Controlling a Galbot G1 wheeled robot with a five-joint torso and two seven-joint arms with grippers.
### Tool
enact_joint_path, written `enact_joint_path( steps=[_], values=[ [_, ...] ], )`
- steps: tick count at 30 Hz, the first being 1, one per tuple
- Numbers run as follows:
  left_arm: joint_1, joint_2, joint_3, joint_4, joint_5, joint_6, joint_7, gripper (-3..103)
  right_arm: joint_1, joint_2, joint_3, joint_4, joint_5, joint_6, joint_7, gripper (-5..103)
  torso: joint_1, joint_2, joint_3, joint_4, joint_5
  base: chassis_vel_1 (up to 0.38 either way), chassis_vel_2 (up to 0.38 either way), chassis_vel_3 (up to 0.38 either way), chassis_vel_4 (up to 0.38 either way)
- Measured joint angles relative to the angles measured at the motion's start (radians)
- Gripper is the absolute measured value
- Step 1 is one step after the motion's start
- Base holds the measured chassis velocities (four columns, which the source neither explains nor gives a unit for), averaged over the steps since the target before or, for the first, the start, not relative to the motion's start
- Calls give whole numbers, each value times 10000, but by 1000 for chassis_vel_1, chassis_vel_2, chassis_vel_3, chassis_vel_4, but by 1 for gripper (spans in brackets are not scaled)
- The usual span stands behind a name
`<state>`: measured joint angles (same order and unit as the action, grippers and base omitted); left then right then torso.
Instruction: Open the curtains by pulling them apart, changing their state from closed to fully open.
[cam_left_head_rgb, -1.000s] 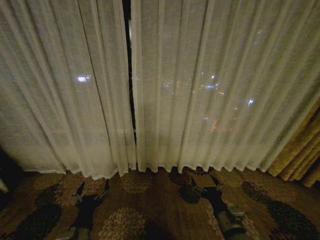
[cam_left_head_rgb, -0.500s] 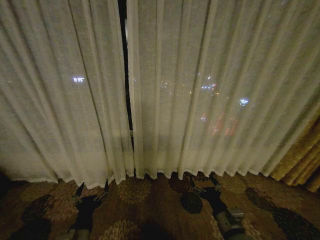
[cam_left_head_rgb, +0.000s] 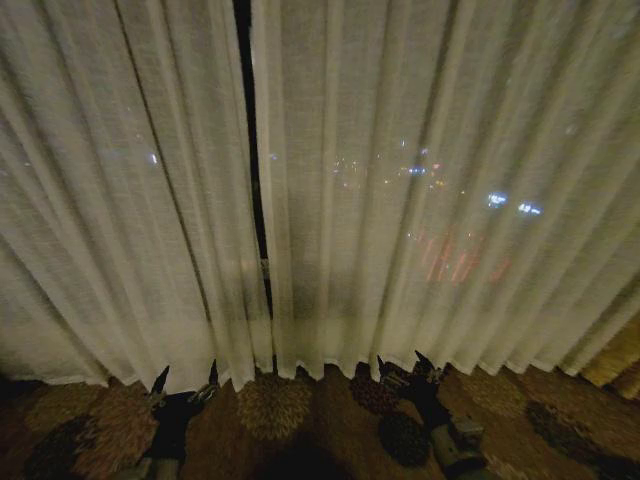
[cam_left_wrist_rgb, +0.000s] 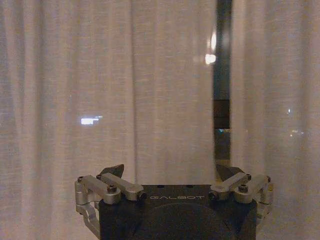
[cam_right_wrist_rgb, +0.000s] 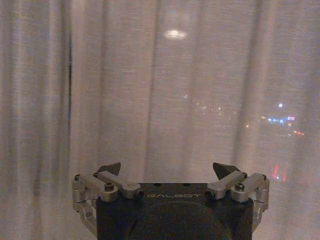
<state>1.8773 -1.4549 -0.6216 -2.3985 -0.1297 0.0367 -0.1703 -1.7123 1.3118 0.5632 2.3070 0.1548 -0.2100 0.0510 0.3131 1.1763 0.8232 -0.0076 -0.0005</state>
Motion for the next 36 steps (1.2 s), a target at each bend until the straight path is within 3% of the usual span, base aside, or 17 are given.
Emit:
enact_joint_path(
  steps=[19, 24, 36],
  values=[
    [67, -49, -3, 15, 2, -176, -12, 100, 48, 3, -12, -165, 6, 234, -6, 100, 11, -7, 4, -1, 1, 45, 509, -53, -501],
    [124, -60, 12, 12, 43, -226, -13, 100, 92, 21, 19, -185, 42, 414, -11, 100, 9, -7, 4, -1, 7, -129, 226, 168, -269],
    [161, -114, 98, -34, 142, -236, -4, 100, 85, 4, 18, -244, -96, 811, -195, 100, 0, 0, 0, 1, 4, -61, 5, 63, 5]
  ],
)
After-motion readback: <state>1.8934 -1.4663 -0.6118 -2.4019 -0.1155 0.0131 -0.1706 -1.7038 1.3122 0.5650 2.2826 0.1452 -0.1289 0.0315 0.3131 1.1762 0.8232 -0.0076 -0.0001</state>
